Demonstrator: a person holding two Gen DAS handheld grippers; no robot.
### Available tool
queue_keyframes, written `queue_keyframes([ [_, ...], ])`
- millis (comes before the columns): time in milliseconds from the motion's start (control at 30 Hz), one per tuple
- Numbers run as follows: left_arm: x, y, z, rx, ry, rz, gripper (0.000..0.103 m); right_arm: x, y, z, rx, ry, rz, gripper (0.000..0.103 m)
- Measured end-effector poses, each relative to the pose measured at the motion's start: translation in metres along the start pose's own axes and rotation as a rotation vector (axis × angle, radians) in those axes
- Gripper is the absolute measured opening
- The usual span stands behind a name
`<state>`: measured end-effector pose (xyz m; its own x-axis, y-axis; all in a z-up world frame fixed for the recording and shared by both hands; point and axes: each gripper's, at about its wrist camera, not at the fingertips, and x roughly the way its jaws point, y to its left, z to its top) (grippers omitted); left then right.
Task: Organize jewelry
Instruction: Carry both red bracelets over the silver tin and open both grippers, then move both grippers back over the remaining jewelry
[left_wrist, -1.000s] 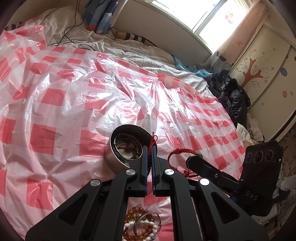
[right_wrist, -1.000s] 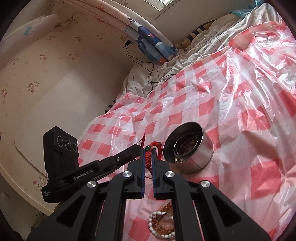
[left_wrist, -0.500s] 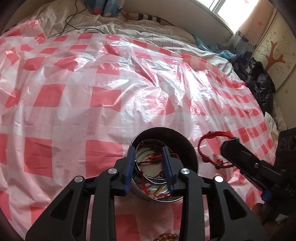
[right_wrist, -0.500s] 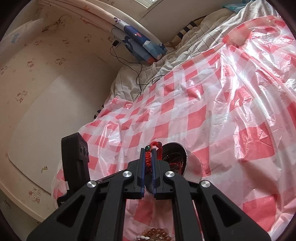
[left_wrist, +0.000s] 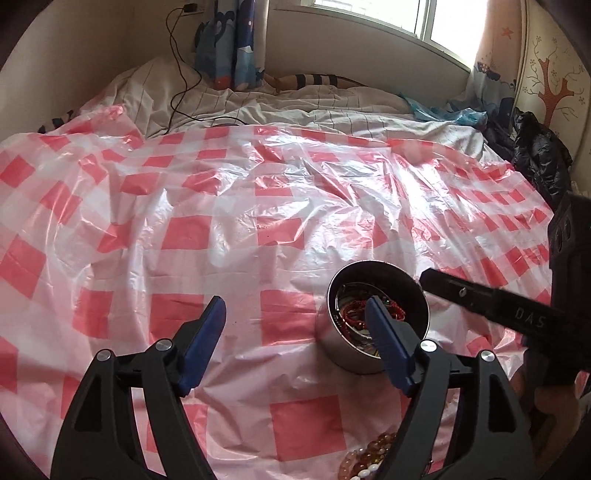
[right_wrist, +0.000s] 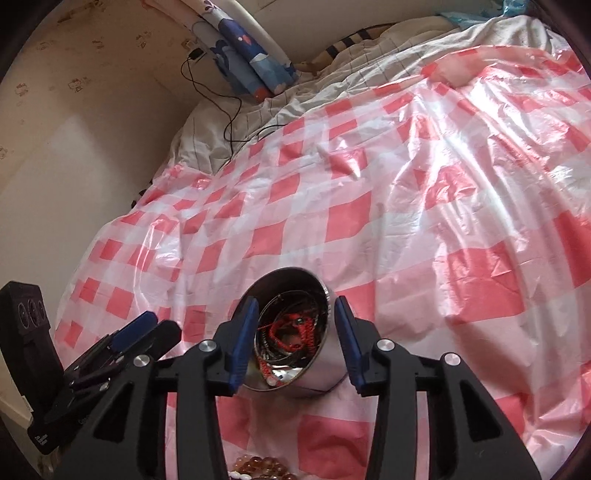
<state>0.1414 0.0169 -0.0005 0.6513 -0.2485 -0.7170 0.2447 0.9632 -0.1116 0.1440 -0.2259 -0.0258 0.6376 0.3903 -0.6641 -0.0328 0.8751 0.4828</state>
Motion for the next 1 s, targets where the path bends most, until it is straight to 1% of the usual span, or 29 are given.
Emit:
queue_keyframes([
  [33, -0.001, 0.0, -0.003, 0.011, 0.0, 0.009, 0.074, -0.004, -0.002, 0.001, 0.012, -0.012, 0.008, 0.045],
  [133, -0.005, -0.001, -0.009, 0.049, -0.001, 0.026, 0.074, -0.012, -0.005, 0.001, 0.022, -0.036, 0.001, 0.055],
  [267, -0.012, -0.005, -0.02, 0.123, -0.005, 0.052, 0.075, -0.014, -0.003, -0.002, 0.019, -0.031, 0.0, 0.057],
  [333, -0.018, -0.006, -0.026, 0.162, -0.009, 0.069, 0.075, -0.014, 0.001, -0.003, 0.006, -0.028, -0.005, 0.061],
  [467, -0.028, -0.004, -0.037, 0.221, -0.009, 0.095, 0.075, -0.013, 0.007, -0.006, -0.014, -0.016, -0.01, 0.063],
  [700, -0.043, 0.002, -0.044, 0.256, -0.026, 0.11, 0.075, -0.008, 0.016, -0.014, -0.048, 0.011, -0.013, 0.066],
  [867, -0.051, -0.001, -0.047, 0.289, -0.04, 0.12, 0.076, -0.009, 0.021, -0.018, -0.063, 0.024, -0.013, 0.067],
  [933, -0.052, -0.004, -0.049, 0.306, -0.037, 0.113, 0.076, -0.011, 0.022, -0.019, -0.065, 0.032, -0.013, 0.067],
  [1000, -0.051, -0.006, -0.053, 0.318, -0.021, 0.083, 0.076, -0.016, 0.025, -0.019, -0.074, 0.04, -0.015, 0.067],
])
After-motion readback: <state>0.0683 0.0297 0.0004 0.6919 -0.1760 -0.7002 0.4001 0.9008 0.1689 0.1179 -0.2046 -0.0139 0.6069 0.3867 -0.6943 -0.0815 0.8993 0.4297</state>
